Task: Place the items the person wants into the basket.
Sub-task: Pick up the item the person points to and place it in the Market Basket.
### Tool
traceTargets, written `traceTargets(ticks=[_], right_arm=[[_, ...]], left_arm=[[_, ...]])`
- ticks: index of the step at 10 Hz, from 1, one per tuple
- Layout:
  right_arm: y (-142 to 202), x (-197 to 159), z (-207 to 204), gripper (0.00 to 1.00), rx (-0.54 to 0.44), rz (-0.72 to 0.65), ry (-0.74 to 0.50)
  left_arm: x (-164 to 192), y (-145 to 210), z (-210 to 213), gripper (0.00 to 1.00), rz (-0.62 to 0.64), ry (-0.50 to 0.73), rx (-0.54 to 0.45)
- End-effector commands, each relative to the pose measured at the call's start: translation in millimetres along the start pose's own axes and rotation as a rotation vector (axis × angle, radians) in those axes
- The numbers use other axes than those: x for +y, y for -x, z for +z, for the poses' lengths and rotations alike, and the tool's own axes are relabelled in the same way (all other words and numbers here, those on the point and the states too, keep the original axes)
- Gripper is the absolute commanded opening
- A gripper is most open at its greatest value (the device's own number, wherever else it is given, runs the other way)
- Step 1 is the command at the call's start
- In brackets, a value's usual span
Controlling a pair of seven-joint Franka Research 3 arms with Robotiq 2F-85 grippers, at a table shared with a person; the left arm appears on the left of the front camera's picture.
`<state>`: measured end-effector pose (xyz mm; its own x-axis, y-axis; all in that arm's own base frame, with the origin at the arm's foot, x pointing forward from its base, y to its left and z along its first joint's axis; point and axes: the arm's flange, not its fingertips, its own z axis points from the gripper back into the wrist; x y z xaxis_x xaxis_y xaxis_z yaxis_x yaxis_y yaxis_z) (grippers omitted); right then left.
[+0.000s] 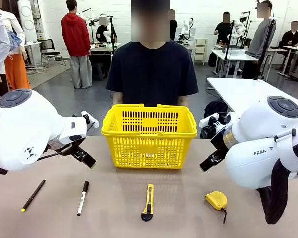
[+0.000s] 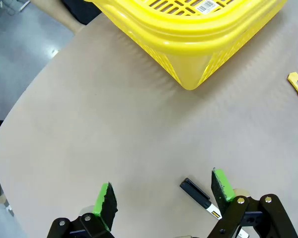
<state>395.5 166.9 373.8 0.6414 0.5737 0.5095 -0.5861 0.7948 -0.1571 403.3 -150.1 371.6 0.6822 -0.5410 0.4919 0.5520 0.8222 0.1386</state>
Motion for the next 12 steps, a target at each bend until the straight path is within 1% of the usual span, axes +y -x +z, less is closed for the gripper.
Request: traceTargets(ticks=[1,3,4,5,6,7,8,9,10,12], right_arm=[[0.0,0.1,0.0,1.0,0.0,0.0,0.0],[0.0,0.0,0.0,1.0,0.0,0.0,0.0],[-0.2,9.6,53.5,1.0,-0.059,0.016,0.107],[-0.4,18.1,101.2,1.0,-0.054,0.024,0.143],[-3.5,21.2,156.9,1.0,-0.056,0.029,0.169],[-13.0,29.2,207.5,1.0,-0.12,0.009,0.224],[-21.5,37.4,252.6,1.0,-0.127,0.017,0.24],[-30.3,42.7,283.9,1.0,-0.125,0.02,0.245],[-40.8,46.8,305.5,1.0,-0.112,0.019,0.253],[-51.9,50.7,341.4,1.0,-0.093,0.012,0.257]], left_arm=[[0.0,0.0,0.0,1.0,0.0,0.0,0.0],[0.0,0.0,0.0,1.0,0.0,0.0,0.0],[0.0,0.0,0.0,1.0,0.0,0.0,0.0],[-0.4,-1.7,44.5,1.0,-0.002,-0.033,-0.013],[-4.6,-7.5,92.9,1.0,-0.049,-0.045,-0.03],[-5.9,-20.3,140.5,1.0,-0.081,-0.101,-0.042],[-11.4,-28.2,183.4,1.0,-0.097,-0.125,-0.047],[-18.8,-36.2,219.3,1.0,-0.12,-0.15,-0.044],[-20.6,-45.9,251.3,1.0,-0.136,-0.169,-0.051],[-33.1,-54.0,312.9,1.0,-0.148,-0.211,-0.072]])
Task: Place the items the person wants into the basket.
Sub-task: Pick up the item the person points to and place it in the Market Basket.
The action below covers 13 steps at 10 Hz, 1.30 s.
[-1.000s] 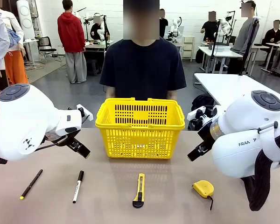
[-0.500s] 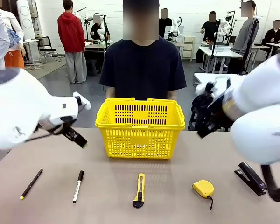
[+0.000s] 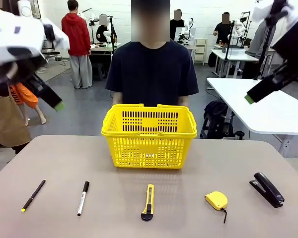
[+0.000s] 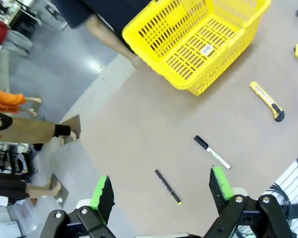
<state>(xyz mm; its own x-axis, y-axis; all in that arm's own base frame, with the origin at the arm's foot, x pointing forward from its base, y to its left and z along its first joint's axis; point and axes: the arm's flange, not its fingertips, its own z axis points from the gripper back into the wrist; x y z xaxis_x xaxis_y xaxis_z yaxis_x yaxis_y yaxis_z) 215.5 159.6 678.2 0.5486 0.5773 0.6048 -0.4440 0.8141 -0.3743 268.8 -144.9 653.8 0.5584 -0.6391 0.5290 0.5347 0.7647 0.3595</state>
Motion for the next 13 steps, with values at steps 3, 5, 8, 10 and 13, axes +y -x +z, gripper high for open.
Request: traceTargets(ticks=[3,5,8,10,13], right_arm=[[-14.9,-3.6,-13.4,1.0,0.069,-0.033,0.047],[-13.1,-4.2,0.2,1.0,0.038,-0.009,-0.011],[-13.9,-4.7,-1.7,1.0,0.042,-0.01,-0.007],[21.6,-99.4,-27.2,1.0,-0.043,-0.011,-0.56],[84.9,-211.8,-74.0,1.0,-0.14,-0.19,-0.871]], left_arm=[[0.2,-12.8,42.3,1.0,-0.002,-0.065,0.045],[1.3,-14.8,42.4,1.0,-0.009,-0.019,-0.018],[1.8,-15.7,46.4,1.0,-0.015,-0.025,-0.004],[92.8,11.8,33.7,1.0,0.052,0.406,-0.113],[190.3,89.1,14.9,1.0,0.191,0.675,-0.27]])
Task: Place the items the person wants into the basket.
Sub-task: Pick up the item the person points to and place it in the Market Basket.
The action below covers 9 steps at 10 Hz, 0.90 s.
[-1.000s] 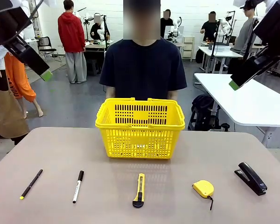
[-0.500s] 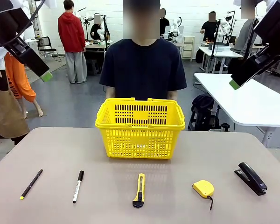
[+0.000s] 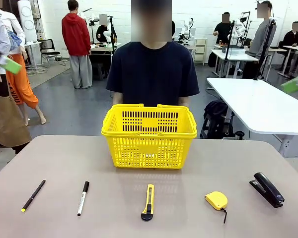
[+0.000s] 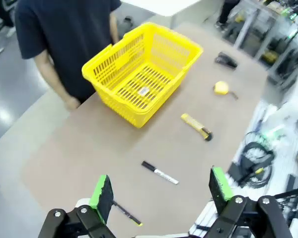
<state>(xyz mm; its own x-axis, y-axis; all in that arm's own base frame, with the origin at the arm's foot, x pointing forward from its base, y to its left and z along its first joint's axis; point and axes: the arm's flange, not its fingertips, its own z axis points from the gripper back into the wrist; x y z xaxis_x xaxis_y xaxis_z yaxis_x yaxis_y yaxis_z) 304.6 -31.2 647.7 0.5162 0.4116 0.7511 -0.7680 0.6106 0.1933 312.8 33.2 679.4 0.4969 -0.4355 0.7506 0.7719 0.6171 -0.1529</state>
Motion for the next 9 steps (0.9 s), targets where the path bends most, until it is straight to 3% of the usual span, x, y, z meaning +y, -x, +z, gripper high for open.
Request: traceTargets(ticks=[1,3,6,9], right_arm=[[18.8,-45.7,33.3,1.0,-0.039,-0.131,-0.194],[51.3,-65.3,66.9,1.0,-0.18,-0.155,-0.181],[80.3,-66.5,109.7,1.0,-0.213,-0.211,-0.085],[101.5,-52.2,140.5,1.0,-0.123,-0.222,0.014]], left_arm=[[43.7,28.6,42.8,1.0,0.127,0.093,-0.093],[78.3,74.0,76.3,1.0,0.19,0.083,-0.245],[88.7,115.9,113.3,1.0,0.258,0.013,-0.196],[74.6,136.9,127.9,1.0,0.262,-0.019,-0.085]])
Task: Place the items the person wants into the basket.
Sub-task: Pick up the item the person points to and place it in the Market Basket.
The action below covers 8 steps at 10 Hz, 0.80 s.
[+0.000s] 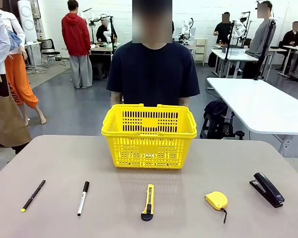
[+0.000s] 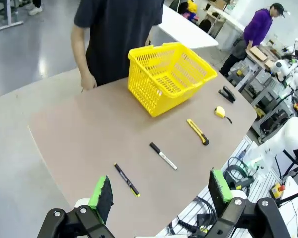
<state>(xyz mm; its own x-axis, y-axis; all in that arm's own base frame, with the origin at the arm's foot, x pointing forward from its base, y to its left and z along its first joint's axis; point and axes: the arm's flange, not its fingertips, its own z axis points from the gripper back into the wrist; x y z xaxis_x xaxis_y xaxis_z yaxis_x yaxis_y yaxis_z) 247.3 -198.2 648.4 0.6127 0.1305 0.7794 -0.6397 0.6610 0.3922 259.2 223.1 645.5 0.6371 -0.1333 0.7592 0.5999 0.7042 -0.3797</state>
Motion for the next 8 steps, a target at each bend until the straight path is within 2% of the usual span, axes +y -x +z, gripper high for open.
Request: traceTargets(ticks=[1,3,4,8], right_arm=[[8.5,8.7,15.1,1.0,0.064,0.029,0.06],[15.9,10.7,28.2,1.0,0.055,0.007,0.073],[10.0,8.9,18.0,1.0,0.036,-0.004,0.058],[10.0,8.9,18.0,1.0,0.036,-0.004,0.058]], left_arm=[[-8.3,4.8,7.6,1.0,-0.051,-0.034,0.083],[-10.3,1.5,6.5,1.0,-0.009,-0.052,0.071],[-9.2,5.5,5.3,1.0,-0.015,-0.02,0.053],[-9.2,5.5,5.3,1.0,-0.015,-0.02,0.053]])
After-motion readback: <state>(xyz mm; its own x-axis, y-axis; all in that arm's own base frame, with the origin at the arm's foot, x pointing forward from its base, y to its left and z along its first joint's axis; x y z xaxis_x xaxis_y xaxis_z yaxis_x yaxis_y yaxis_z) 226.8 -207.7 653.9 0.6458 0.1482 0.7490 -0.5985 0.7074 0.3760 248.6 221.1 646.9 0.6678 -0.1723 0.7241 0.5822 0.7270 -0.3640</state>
